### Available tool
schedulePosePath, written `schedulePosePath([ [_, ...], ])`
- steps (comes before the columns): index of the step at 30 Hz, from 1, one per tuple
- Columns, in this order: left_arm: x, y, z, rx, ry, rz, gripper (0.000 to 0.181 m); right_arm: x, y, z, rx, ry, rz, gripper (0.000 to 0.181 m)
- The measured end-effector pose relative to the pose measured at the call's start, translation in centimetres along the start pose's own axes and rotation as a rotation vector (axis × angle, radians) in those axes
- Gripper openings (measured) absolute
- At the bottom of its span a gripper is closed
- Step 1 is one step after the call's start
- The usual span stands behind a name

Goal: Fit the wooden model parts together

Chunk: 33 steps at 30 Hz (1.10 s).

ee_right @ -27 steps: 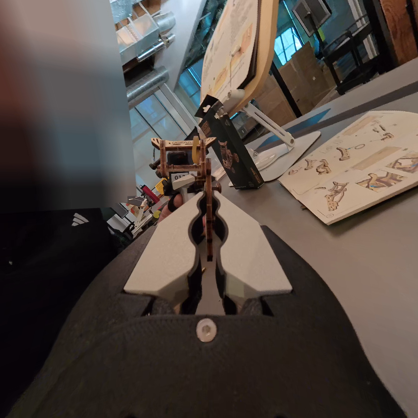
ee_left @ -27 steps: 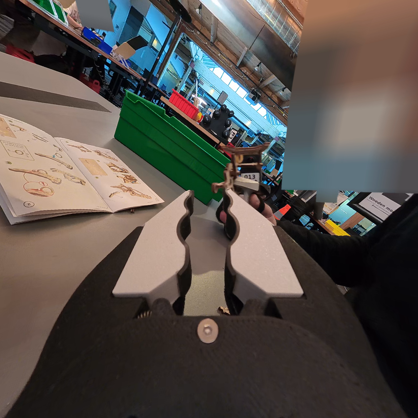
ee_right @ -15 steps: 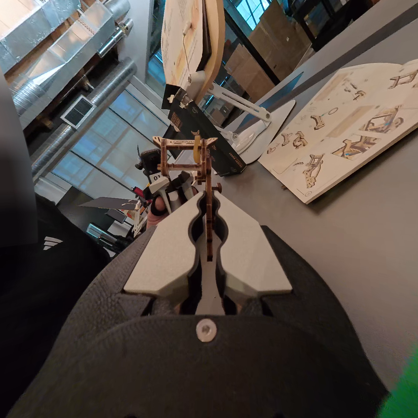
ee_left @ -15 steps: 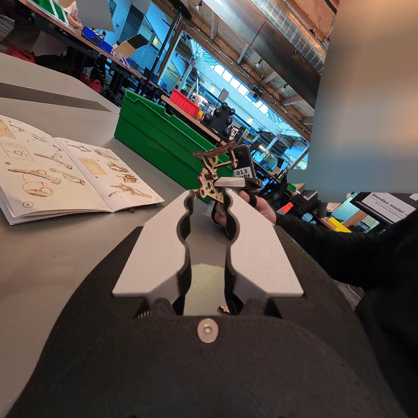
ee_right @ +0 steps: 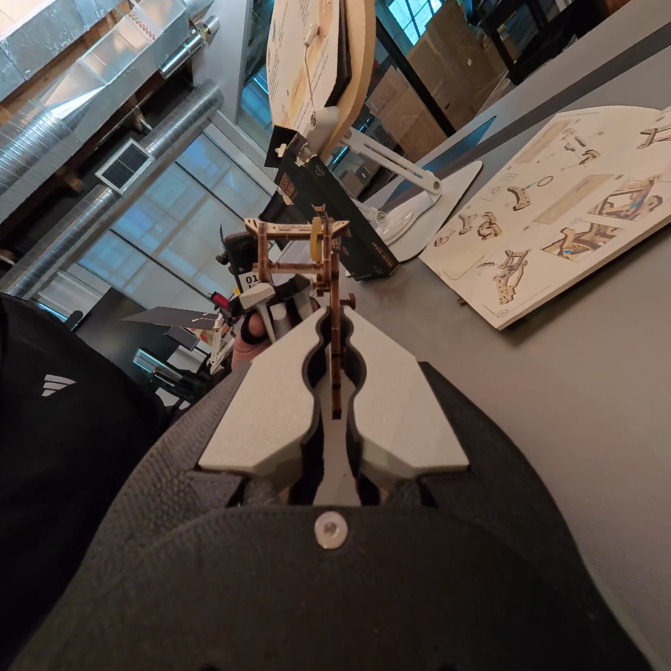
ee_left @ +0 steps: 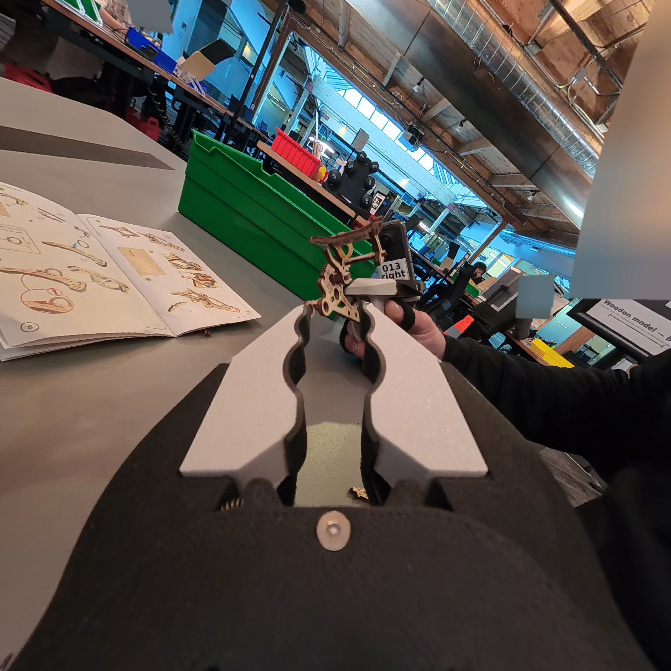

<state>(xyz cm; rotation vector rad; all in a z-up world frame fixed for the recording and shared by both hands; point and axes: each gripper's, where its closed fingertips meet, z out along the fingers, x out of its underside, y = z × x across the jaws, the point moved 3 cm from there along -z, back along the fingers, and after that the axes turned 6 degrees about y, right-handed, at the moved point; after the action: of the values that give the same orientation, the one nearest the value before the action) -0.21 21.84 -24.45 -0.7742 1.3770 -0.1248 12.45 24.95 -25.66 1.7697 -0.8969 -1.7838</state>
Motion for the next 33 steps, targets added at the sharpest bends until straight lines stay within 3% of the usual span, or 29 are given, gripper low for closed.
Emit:
schedulePosePath([
  [27,0.4,-0.3,0.8,-0.009,0.019,0.019,0.025,0.4,0.6,0.2,-0.054,0.035,-0.016,0.0],
  [33,1.9,-0.8,1.8,0.012,0.128,0.035,0.039,1.2,1.3,0.7,-0.133,0.125,-0.007,0.0],
])
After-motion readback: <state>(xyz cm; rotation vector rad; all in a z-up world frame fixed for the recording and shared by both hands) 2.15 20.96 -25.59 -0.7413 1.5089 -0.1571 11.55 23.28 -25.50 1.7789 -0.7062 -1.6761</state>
